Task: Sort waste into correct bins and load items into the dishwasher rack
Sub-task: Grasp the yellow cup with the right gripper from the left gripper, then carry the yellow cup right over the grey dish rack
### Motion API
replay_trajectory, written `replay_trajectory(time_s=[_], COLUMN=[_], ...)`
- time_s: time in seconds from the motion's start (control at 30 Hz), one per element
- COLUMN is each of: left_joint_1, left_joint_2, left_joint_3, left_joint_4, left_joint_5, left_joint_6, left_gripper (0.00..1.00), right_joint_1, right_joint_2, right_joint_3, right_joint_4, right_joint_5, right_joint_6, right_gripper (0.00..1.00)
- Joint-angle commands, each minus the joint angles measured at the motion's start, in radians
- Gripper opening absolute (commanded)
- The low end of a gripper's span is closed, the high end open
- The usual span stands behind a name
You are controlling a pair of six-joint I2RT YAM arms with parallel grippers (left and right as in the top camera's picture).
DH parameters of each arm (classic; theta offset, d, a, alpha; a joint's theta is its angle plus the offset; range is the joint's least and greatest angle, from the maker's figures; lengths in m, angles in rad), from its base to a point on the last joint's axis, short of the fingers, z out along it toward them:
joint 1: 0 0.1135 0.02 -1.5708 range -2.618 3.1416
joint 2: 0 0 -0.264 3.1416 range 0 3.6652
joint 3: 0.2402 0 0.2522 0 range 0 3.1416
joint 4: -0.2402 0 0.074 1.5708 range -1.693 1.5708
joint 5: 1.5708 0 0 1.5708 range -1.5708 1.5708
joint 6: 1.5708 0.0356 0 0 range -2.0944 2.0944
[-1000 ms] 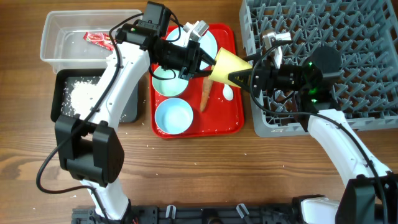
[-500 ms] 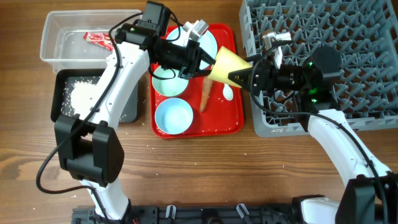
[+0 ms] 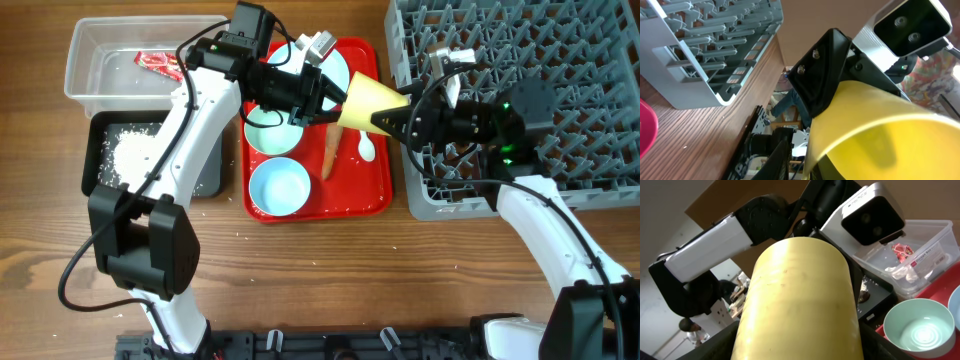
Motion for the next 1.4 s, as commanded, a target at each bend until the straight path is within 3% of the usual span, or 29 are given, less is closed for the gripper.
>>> replay_trajectory(time_s=[0.0,0.43,0.8,0.9,1.07,1.37], left_joint_1=[0.001,0.001,0.001,0.001,0.001,0.001], left_joint_2=[-0.021,-0.021,-0.021,-0.021,-0.021,-0.021], left_joint_3=[0.004,0.004,0.004,0.004,0.004,0.004], left_joint_4=[0.003,0.019,0.022,0.021,0.022,0.021], left_joint_5=[0.005,-0.029,-0.247,-0.314,-0.389,-0.595], left_joint_6=[0.002,0.001,0.001,0.001,0.001,0.001], left_gripper=[0.14,0.16,0.19,0.19,0.21,0.24], right_joint_1=[-0.032,-0.226,-0.380,-0.415,-0.434,-0.434], right_joint_2=[-0.002,-0.002,-0.002,-0.002,-0.002,-0.053], right_joint_3=[0.011,0.011,0.011,0.011,0.011,0.023], right_joint_4=[0.012,0.010,-0.010,-0.119,-0.470,-0.792], right_joint_5=[-0.029,-0.106,-0.111,-0.079,0.087,0.353], right_joint_6=[0.029,0.066,0.052,-0.060,-0.323,-0.451], right_gripper=[0.55,0.51,0.50,0.51,0.54,0.54])
